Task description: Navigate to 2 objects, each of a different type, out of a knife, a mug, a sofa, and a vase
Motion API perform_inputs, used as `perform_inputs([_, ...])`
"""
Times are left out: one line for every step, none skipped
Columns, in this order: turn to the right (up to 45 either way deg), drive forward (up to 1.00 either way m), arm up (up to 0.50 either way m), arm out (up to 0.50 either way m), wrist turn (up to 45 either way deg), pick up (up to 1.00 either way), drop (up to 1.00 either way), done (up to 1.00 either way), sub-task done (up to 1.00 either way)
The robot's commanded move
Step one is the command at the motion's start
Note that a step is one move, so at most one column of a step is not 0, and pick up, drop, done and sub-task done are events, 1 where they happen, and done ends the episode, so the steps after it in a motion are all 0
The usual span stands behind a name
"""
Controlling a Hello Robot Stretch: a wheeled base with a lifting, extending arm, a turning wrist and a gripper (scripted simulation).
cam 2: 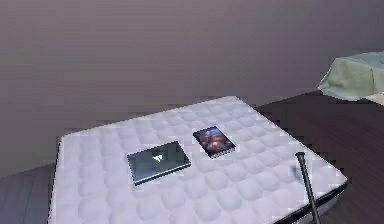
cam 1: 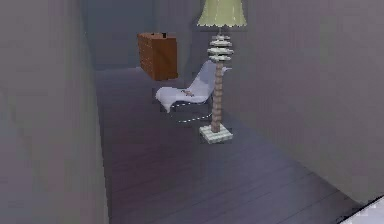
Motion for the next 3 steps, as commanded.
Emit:
perform_inputs([0.0,0.45,0.0,0.0,0.0,0.0,0.0,0.0,0.0])
perform_inputs([-18.0,0.0,0.0,0.0,0.0,0.0,0.0,0.0,0.0])
perform_inputs([0.0,1.0,0.0,0.0,0.0,0.0,0.0,0.0,0.0])
